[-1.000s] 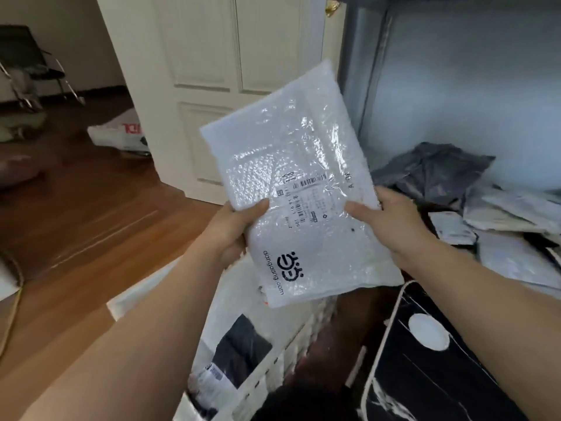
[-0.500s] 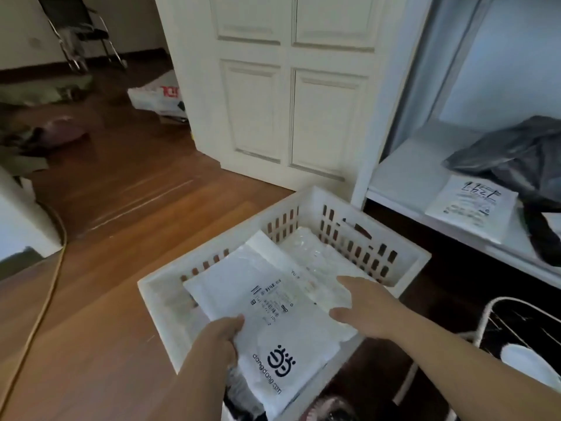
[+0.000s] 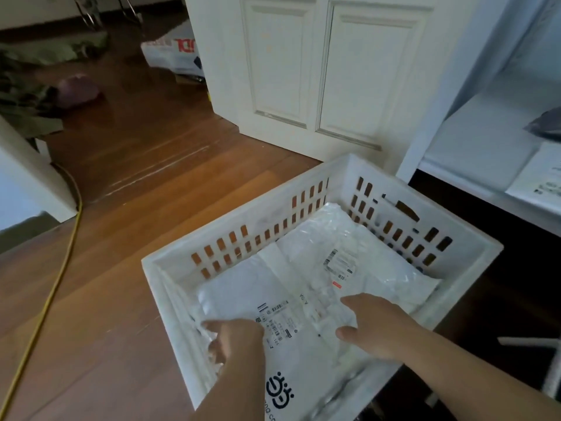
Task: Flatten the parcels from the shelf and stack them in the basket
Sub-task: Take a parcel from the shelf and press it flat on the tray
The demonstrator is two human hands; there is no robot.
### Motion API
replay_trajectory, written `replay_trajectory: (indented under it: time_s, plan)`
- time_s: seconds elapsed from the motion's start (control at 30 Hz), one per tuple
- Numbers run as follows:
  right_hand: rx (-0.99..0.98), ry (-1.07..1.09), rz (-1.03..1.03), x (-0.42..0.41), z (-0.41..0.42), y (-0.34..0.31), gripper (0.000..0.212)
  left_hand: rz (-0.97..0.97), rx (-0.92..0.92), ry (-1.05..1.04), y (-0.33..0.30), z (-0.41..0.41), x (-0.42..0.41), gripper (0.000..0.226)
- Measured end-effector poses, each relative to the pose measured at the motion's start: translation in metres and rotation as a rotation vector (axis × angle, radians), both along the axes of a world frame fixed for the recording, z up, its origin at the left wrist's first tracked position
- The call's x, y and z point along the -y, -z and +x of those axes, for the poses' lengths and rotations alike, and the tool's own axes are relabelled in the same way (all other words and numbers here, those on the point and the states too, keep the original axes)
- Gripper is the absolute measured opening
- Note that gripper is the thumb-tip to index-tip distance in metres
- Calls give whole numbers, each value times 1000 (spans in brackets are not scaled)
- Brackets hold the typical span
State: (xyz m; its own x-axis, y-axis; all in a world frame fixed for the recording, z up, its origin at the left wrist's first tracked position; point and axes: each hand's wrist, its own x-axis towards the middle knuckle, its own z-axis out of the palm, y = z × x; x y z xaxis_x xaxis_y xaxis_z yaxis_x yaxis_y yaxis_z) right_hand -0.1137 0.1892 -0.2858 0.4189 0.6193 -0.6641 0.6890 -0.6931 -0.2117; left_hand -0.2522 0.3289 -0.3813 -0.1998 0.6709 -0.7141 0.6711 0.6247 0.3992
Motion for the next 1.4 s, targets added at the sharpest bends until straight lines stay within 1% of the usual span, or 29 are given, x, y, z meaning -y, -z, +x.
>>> replay_trajectory:
  time_s: [0.03, 0.1, 0.13, 0.17, 0.2, 0.23, 0.3, 0.4, 0.53, 0.63, 0.7, 0.8, 0.87, 0.97, 1.03, 1.1, 1.17, 1.27, 1.33, 1.4]
  plan:
    - [6, -7, -6, 1, 1, 2, 66, 76, -129, 148, 2, 6, 9, 96]
    - [33, -30, -20, 1, 5, 6, 63, 344, -349, 575, 8, 18, 28, 89]
    - [44, -43, -24, 1, 6, 9, 62, 467, -391, 807, 15, 23, 35, 82]
    - [50, -54, -28, 1, 7, 12, 61, 499, -368, 1013, 20, 27, 39, 75]
    - [56, -72, -31, 1, 6, 14, 61, 474, -323, 1170, 27, 29, 41, 70]
    - [68, -93, -33, 0, 5, 16, 61, 415, -294, 1281, 34, 31, 40, 70]
    - [87, -140, -50, -2, 3, 20, 62, 289, -307, 1397, 44, 30, 36, 82]
    - [102, -182, -92, -6, 4, 25, 62, 218, -381, 1463, 53, 26, 30, 101]
    - [113, -207, -113, -10, 6, 34, 63, 148, -424, 1477, 62, 23, 27, 111]
    - [105, -198, -107, -11, 8, 40, 62, 131, -421, 1467, 71, 23, 28, 111]
    - [90, -166, -65, -11, 9, 39, 60, 132, -415, 1471, 76, 23, 27, 110]
    - [83, -130, 27, -6, 15, 28, 57, 125, -389, 1479, 73, 22, 25, 110]
    - [88, -114, 52, 2, 21, 17, 56, 97, -375, 1488, 63, 23, 22, 108]
    - [197, -92, 56, 23, 37, -2, 56, 96, -316, 1454, 41, 35, 17, 103]
    - [303, -71, 21, 45, 44, -15, 57, 184, -279, 1417, 11, 55, 18, 99]
    - [362, -23, 32, 72, 51, -31, 56, 337, -224, 1407, -23, 85, 25, 95]
    - [392, 37, 99, 103, 58, -50, 53, 507, -146, 1440, -63, 117, 41, 91]
    - [416, 163, 146, 159, 71, -79, 59, 727, -18, 1530, -125, 158, 79, 83]
    - [437, 221, 109, 199, 81, -90, 62, 793, 96, 1553, -160, 175, 111, 76]
    - [482, 326, 108, 247, 87, -102, 61, 832, 214, 1580, -189, 189, 150, 71]
